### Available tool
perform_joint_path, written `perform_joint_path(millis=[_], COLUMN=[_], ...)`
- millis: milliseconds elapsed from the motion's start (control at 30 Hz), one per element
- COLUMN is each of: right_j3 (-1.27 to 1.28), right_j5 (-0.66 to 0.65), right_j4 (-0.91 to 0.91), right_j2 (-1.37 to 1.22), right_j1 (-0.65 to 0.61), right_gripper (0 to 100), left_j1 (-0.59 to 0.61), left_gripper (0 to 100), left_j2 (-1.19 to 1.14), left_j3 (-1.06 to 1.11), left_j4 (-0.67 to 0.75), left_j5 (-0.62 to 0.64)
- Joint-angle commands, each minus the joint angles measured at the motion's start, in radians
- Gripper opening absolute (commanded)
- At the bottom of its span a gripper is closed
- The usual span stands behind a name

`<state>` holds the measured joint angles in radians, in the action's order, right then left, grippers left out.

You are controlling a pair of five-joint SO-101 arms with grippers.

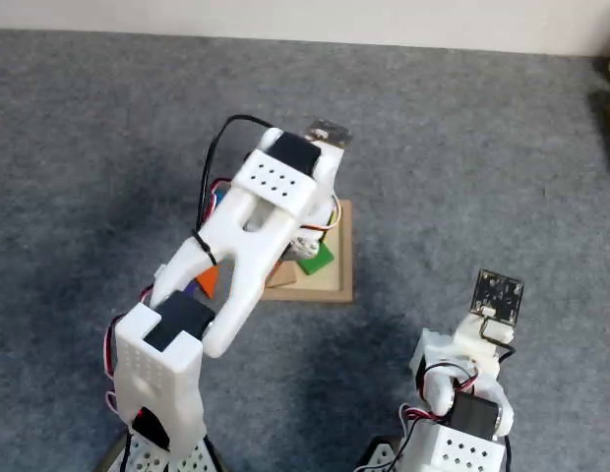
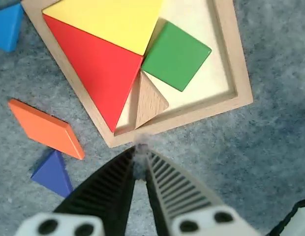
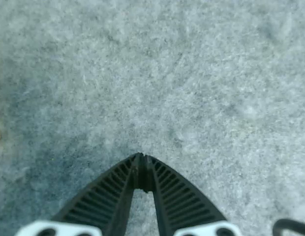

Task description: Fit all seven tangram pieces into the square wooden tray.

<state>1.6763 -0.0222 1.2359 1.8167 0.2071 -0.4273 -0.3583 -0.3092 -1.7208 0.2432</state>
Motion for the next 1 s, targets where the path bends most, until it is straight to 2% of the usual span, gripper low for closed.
perform_joint_path(millis=[0, 167, 333, 667, 733, 900, 967], right_j3=[0.116, 0.116, 0.116, 0.116, 0.116, 0.116, 0.116], right_j5=[-0.011, -0.012, -0.012, -0.012, -0.012, -0.012, -0.012], right_j4=[-0.016, -0.016, -0.016, -0.016, -0.016, -0.016, -0.016], right_j2=[0.007, 0.007, 0.007, 0.007, 0.007, 0.007, 0.007], right_j1=[0.015, 0.015, 0.015, 0.015, 0.015, 0.015, 0.015], right_gripper=[0.5, 0.5, 0.5, 0.5, 0.5, 0.5, 0.5], left_j1=[-0.03, -0.041, -0.041, -0.038, -0.039, -0.041, -0.041], left_gripper=[0, 0, 0, 1, 1, 15, 15], left_j2=[0.074, 0.166, 0.3, 0.312, 0.312, 0.311, 0.309], left_j3=[-0.022, 0.002, 0.117, 0.374, 0.392, 0.435, 0.45], left_j4=[-0.012, -0.012, 0.017, 0.212, 0.236, 0.245, 0.27], left_j5=[-0.009, -0.009, -0.014, -0.377, -0.396, -0.393, -0.391])
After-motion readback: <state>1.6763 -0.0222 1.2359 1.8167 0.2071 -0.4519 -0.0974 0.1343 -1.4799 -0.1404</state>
